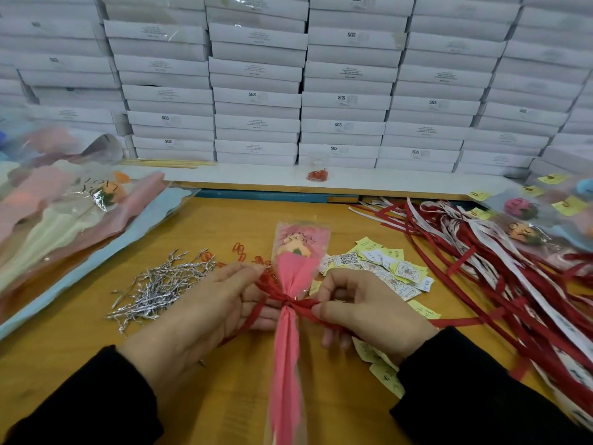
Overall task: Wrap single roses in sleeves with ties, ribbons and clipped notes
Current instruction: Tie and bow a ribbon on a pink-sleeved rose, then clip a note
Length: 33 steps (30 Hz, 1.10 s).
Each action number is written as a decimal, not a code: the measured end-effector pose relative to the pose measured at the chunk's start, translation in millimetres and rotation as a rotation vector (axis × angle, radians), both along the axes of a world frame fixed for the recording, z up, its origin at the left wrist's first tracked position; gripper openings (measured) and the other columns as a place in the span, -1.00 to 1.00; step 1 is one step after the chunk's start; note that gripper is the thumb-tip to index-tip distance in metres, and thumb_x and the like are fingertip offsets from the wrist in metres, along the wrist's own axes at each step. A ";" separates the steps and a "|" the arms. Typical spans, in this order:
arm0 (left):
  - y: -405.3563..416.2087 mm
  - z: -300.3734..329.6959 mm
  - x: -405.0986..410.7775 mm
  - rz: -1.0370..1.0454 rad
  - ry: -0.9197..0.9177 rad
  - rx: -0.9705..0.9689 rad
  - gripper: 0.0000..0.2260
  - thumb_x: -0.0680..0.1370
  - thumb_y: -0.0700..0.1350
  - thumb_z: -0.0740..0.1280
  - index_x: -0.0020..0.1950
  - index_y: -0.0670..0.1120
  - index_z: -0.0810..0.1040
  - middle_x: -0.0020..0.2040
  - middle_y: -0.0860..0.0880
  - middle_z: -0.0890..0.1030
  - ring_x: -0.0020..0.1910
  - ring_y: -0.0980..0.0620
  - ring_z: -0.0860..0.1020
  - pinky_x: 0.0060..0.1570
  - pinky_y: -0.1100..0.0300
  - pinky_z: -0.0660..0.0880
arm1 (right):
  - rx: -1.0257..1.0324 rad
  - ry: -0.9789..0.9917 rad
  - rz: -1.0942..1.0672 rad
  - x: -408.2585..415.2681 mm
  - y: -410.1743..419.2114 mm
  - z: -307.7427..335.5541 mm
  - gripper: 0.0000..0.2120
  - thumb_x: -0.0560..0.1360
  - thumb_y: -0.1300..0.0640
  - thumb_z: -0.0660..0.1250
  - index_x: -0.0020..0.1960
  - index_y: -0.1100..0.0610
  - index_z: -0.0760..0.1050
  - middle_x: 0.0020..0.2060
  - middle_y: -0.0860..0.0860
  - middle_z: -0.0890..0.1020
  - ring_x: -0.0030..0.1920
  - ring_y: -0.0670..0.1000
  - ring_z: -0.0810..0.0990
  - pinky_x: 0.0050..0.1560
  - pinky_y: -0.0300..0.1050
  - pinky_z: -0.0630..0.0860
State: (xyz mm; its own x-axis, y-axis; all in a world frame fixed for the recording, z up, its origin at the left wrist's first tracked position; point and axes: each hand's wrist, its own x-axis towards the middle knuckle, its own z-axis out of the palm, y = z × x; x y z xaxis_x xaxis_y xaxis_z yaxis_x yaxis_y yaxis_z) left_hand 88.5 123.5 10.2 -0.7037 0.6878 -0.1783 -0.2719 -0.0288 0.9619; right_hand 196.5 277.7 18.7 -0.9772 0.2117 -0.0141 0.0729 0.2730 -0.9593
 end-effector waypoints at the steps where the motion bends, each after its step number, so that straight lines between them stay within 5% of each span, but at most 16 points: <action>1: 0.5 -1.0 0.9 -0.004 0.005 -0.017 -0.66 0.49 -0.13 0.28 0.18 -0.30 0.38 -0.13 -0.38 0.61 -0.27 -0.22 0.63 -0.31 0.05 0.62 | 0.002 0.002 0.008 -0.1 -1.5 -1.3 -0.83 0.45 0.37 0.33 -0.26 0.19 0.42 -0.50 0.02 0.54 -0.54 -0.05 0.53 -0.56 -0.27 0.40; 4: 2.5 -3.8 4.8 -0.012 0.048 -0.070 -0.52 0.32 -0.16 0.40 0.20 -0.25 0.41 -0.12 -0.29 0.59 -0.24 -0.18 0.58 -0.13 -0.02 0.57 | 0.015 -0.003 0.066 -0.8 -7.4 -4.3 -0.84 0.45 0.37 0.34 -0.22 0.18 0.42 -0.44 -0.01 0.58 -0.52 -0.06 0.55 -0.52 -0.28 0.44; 8: 4.4 -4.2 8.0 0.023 0.079 -0.055 -0.56 0.35 -0.36 0.38 0.21 -0.17 0.43 -0.26 -0.16 0.66 -0.42 -0.05 0.61 -0.39 0.17 0.59 | -0.004 0.019 0.120 -2.6 -12.0 -4.8 -0.88 0.47 0.37 0.31 -0.17 0.20 0.42 -0.22 0.22 0.60 -0.45 0.00 0.58 -0.46 -0.25 0.49; 11: 1.9 1.3 9.5 0.018 0.021 -0.011 -0.52 0.36 -0.42 0.34 0.23 -0.15 0.40 -0.22 -0.25 0.65 -0.47 -0.10 0.59 -0.47 0.14 0.59 | -0.044 0.052 0.080 -3.0 -10.6 -6.0 -0.87 0.48 0.40 0.28 -0.13 0.20 0.42 -0.27 0.05 0.60 -0.51 -0.03 0.56 -0.53 -0.25 0.45; 20: -20.9 21.2 0.2 -0.081 0.005 -0.045 -0.58 0.25 -0.41 0.37 0.08 -0.21 0.55 -0.13 -0.36 0.64 -0.46 -0.10 0.61 -0.50 0.15 0.58 | -0.173 0.026 -0.167 -8.1 0.4 -9.5 -0.95 0.53 0.29 0.25 -0.03 0.23 0.47 -0.34 0.11 0.63 -0.58 -0.05 0.47 -0.59 -0.29 0.36; 28: -50.7 14.9 -9.2 -0.464 0.029 -0.120 -0.54 0.29 -0.37 0.49 0.16 -0.11 0.60 -0.05 -0.33 0.62 -0.16 -0.22 0.65 -0.15 0.02 0.60 | -0.516 0.017 -0.307 -13.8 10.9 -15.5 -0.74 0.52 -0.02 0.29 -0.10 0.20 0.45 -0.53 -0.01 0.56 -0.52 -0.02 0.52 -0.60 -0.26 0.36; 33: -56.9 13.1 -9.9 -0.649 0.098 -0.230 -0.56 0.38 -0.32 0.47 0.23 -0.09 0.54 0.01 -0.30 0.62 -0.02 -0.20 0.63 -0.03 0.04 0.56 | -0.497 0.045 -0.314 -13.1 10.3 -19.9 -0.86 0.48 0.19 0.36 -0.09 0.22 0.41 -0.53 0.05 0.54 -0.58 -0.06 0.48 -0.61 -0.29 0.32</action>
